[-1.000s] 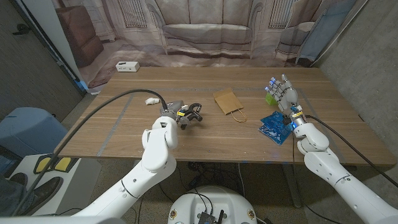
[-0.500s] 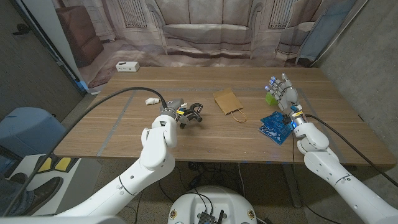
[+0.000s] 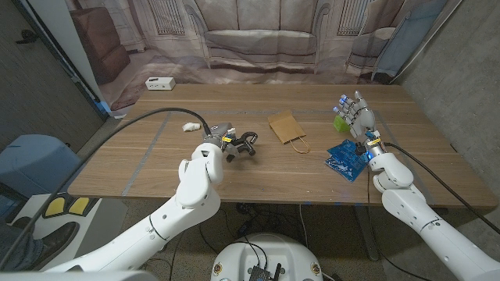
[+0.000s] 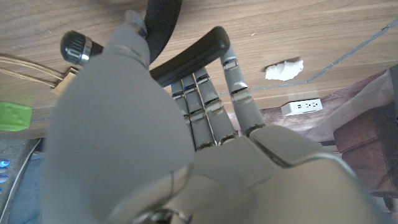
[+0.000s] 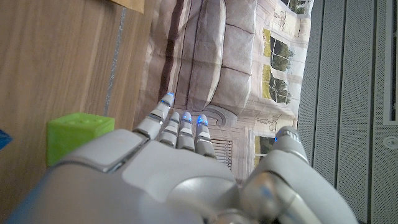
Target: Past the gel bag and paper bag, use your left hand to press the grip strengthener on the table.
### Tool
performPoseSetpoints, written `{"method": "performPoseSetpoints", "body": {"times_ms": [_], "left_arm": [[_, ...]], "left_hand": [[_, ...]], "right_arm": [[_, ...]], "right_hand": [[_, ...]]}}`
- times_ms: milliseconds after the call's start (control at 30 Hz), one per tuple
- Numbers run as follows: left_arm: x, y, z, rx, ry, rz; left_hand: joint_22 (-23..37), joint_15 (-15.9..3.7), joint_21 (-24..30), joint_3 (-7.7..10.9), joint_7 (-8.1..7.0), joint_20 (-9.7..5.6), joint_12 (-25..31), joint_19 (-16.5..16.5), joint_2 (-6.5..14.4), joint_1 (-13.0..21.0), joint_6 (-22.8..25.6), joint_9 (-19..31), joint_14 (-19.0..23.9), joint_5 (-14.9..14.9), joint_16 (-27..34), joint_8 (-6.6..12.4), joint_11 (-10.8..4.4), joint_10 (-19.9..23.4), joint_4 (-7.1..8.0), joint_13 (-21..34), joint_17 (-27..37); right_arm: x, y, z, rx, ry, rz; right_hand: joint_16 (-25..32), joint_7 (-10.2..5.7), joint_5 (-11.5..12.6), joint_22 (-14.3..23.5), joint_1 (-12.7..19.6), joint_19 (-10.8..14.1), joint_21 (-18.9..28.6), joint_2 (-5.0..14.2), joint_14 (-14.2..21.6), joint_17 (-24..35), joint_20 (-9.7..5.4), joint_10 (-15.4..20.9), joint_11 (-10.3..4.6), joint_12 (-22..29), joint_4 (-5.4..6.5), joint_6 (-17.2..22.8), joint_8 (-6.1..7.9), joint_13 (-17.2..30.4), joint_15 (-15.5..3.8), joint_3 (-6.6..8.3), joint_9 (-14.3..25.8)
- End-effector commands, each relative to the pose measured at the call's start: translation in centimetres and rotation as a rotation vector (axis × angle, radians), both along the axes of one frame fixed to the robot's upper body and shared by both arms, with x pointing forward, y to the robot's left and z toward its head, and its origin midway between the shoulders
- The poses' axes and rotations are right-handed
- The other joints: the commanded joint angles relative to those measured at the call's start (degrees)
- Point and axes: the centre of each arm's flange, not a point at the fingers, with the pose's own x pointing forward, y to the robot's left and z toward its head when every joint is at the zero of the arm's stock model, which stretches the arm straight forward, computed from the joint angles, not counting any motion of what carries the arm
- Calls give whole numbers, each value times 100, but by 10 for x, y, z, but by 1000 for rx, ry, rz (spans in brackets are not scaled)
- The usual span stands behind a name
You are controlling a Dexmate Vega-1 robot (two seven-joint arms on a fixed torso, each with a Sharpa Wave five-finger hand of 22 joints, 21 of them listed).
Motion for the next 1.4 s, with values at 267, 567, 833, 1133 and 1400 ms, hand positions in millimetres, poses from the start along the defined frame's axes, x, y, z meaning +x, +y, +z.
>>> {"method": "performPoseSetpoints", "body": {"times_ms": [267, 567, 833, 1133, 1400], "left_arm": [[3, 0, 2, -32, -20, -5], [3, -1, 1, -39, -26, -4], [4, -4, 0, -47, -18, -2], [6, -5, 2, -34, -12, -5], [6, -5, 3, -20, -18, 4]], "left_hand": [[0, -688, 303, 1305, 43, -1002, 131, 1240, 1244, 1336, 733, 47, 1026, -25, 130, 189, -102, 565, -879, 44, 15], [4, -670, 459, 1332, 51, -1037, 198, 1410, 1219, 1385, 990, 46, 1297, -69, 197, 237, -104, 795, -896, 109, 45], [18, -662, 632, 1298, 5, -1069, 279, 1482, 1183, 1503, 1474, 91, 1418, -123, 256, 405, -145, 943, -910, 302, 143], [29, -679, 734, 1265, -12, -1102, 322, 1493, 1168, 1554, 1522, 168, 1440, -127, 282, 460, -172, 980, -902, 453, 197], [27, -718, 784, 1248, -46, -1140, 290, 1388, 1205, 1526, 1352, 226, 1356, -114, 251, 418, -161, 863, -858, 584, 225]], "right_arm": [[2, -2, 1, 11, -2, -9], [1, -2, 1, 13, -3, -12], [1, -2, 1, 9, -4, -15], [0, -3, 1, 10, -2, -18], [0, -4, 2, 8, 0, -17]], "right_hand": [[7, 2, 25, 17, 39, 50, -9, -2, 32, 21, 19, 45, 7, -27, -13, 39, -6, 29, 38, -25, 11], [4, 2, 25, 17, 37, 49, -12, -3, 31, 22, 22, 47, 14, -29, -12, 38, -7, 30, 37, -30, 11], [1, 5, 25, 17, 37, 51, -13, -2, 30, 23, 17, 46, 10, -32, -11, 36, -9, 30, 37, -33, 11], [0, 2, 26, 17, 38, 51, -16, 0, 36, 24, 11, 39, 6, -37, -11, 33, -11, 30, 36, -36, 11], [-4, 4, 27, 17, 42, 52, -17, 4, 34, 25, 15, 46, 15, -36, -12, 37, -9, 30, 29, -36, 11]]}}
